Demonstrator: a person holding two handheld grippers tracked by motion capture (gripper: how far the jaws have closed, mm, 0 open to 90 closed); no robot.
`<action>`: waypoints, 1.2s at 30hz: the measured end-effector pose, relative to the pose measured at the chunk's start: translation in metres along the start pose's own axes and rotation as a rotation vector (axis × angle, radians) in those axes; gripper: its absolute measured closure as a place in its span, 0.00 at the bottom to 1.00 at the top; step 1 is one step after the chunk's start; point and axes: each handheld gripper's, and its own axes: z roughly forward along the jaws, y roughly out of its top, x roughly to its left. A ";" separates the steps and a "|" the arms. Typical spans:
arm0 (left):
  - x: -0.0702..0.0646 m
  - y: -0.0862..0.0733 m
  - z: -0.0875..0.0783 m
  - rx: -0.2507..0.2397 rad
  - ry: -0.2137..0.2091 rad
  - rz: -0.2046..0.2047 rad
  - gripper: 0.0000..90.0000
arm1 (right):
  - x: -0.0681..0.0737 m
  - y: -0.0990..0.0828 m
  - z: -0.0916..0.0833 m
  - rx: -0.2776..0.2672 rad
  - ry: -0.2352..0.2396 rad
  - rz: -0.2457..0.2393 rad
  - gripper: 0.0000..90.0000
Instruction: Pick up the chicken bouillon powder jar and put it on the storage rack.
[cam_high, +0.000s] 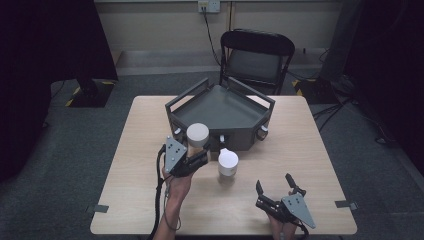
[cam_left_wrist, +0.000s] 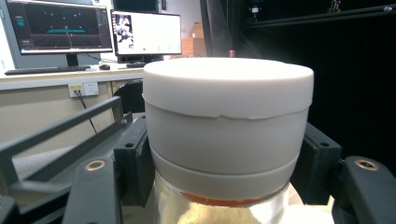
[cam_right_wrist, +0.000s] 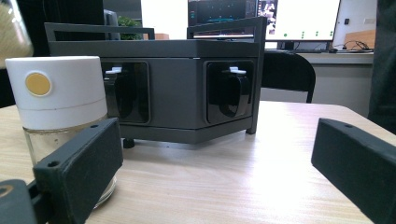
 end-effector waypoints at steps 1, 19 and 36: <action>0.001 0.005 0.005 0.001 0.003 0.005 0.39 | 0.000 0.000 0.000 0.000 0.001 0.001 0.01; 0.015 0.035 0.051 0.037 0.032 -0.001 0.39 | 0.000 0.000 0.000 0.000 0.002 0.001 0.01; 0.025 0.046 0.099 0.090 0.075 0.023 0.39 | -0.001 0.000 0.000 0.000 0.004 0.001 0.01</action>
